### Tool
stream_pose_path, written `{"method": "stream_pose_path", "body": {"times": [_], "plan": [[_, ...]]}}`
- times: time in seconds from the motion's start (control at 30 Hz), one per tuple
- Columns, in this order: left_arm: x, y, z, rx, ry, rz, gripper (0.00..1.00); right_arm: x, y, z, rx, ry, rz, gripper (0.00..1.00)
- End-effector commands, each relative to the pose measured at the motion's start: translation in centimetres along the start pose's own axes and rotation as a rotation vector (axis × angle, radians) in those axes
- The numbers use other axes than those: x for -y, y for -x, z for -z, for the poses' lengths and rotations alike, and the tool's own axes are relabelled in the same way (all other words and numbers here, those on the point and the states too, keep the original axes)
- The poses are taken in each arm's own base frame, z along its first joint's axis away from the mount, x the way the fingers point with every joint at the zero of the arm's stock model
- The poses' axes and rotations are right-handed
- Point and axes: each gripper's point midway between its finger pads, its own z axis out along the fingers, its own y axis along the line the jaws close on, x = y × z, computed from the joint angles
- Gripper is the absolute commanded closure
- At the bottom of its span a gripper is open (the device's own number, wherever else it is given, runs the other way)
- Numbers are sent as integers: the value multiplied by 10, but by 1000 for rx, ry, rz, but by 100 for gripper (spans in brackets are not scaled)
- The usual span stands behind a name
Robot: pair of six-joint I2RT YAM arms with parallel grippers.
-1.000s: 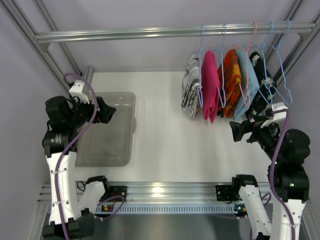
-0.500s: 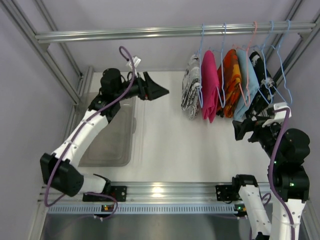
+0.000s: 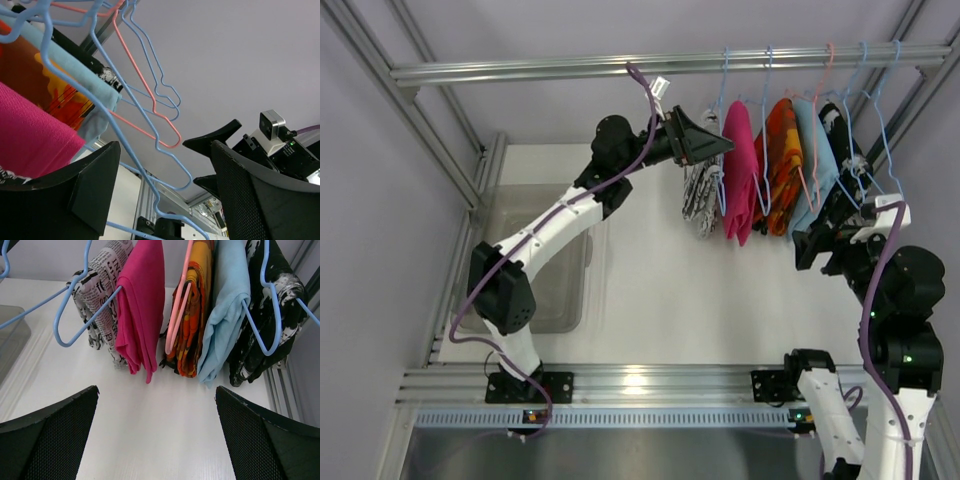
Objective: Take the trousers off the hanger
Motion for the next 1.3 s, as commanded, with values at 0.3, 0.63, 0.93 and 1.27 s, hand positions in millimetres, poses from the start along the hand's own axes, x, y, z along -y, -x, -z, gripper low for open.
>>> {"method": "stream_pose_path", "body": {"times": [0.3, 0.63, 0.93, 1.27], "plan": [[23, 14, -26, 47, -134, -43, 38, 7, 18, 1, 20, -29, 34, 1], [22, 14, -29, 53, -171, 46, 76, 5, 21, 0, 25, -21, 29, 1], [67, 57, -13, 114, -195, 60, 100, -7, 27, 0, 41, 33, -34, 1], [153, 81, 14, 131, -337, -76, 100, -26, 54, 7, 113, 126, -45, 1]]}}
